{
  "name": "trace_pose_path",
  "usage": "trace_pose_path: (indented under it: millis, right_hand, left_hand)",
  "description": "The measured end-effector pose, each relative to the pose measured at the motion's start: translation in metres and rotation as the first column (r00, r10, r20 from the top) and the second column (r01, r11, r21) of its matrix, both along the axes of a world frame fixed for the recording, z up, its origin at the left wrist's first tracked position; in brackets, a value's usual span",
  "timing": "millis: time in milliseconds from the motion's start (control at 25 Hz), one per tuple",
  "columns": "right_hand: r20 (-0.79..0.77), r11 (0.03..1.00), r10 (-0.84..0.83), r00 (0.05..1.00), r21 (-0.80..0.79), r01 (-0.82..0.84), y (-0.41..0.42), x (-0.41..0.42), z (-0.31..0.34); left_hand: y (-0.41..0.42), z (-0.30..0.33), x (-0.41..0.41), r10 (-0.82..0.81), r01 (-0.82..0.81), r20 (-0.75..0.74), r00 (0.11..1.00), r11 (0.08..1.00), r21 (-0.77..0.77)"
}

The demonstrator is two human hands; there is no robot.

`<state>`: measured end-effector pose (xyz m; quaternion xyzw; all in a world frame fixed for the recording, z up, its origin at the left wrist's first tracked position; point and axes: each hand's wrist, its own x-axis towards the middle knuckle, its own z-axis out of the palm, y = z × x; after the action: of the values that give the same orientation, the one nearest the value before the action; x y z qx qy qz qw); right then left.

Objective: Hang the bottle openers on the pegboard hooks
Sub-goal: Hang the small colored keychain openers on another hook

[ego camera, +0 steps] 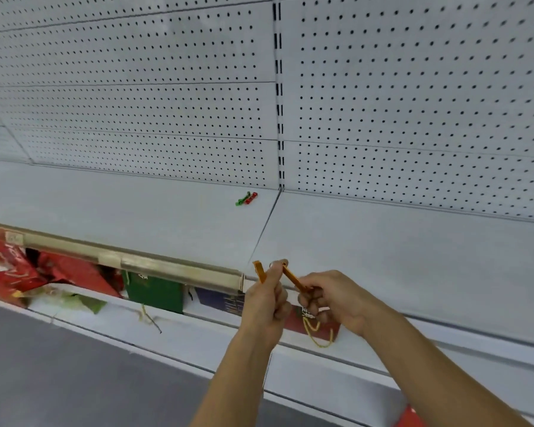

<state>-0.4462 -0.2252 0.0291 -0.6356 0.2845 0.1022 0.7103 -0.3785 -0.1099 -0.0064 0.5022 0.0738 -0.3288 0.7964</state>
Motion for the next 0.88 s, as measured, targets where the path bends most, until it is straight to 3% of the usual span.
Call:
trace_pose_path:
  millis: [120,280,720,880]
  right_hand:
    - [0.053,0.991,-0.071,0.996,-0.113,0.076,-0.005,-0.034,0.002]
    - [0.331,0.905,-0.19,0.925,-0.307,0.295,-0.012,-0.071,0.007]
    - [0.482,0.792,-0.366,0.796,-0.288,0.538,-0.122,-0.241,0.031]
    - [0.517,0.765,-0.4,0.757,-0.266,0.586,-0.174,-0.304,0.046]
  left_hand:
    - [-0.007,0.011,-0.025,-0.076,0.057,0.152,0.985,0.991,0.124]
    - [-0.023,0.025,-0.062,-0.171,0.094,0.304,0.937,0.964,0.25]
    - [-0.14,0.053,-0.221,-0.39,0.293,0.437,0.81,0.916,0.273]
    - [-0.192,0.068,-0.28,-0.409,0.317,0.357,0.84,0.903,0.29]
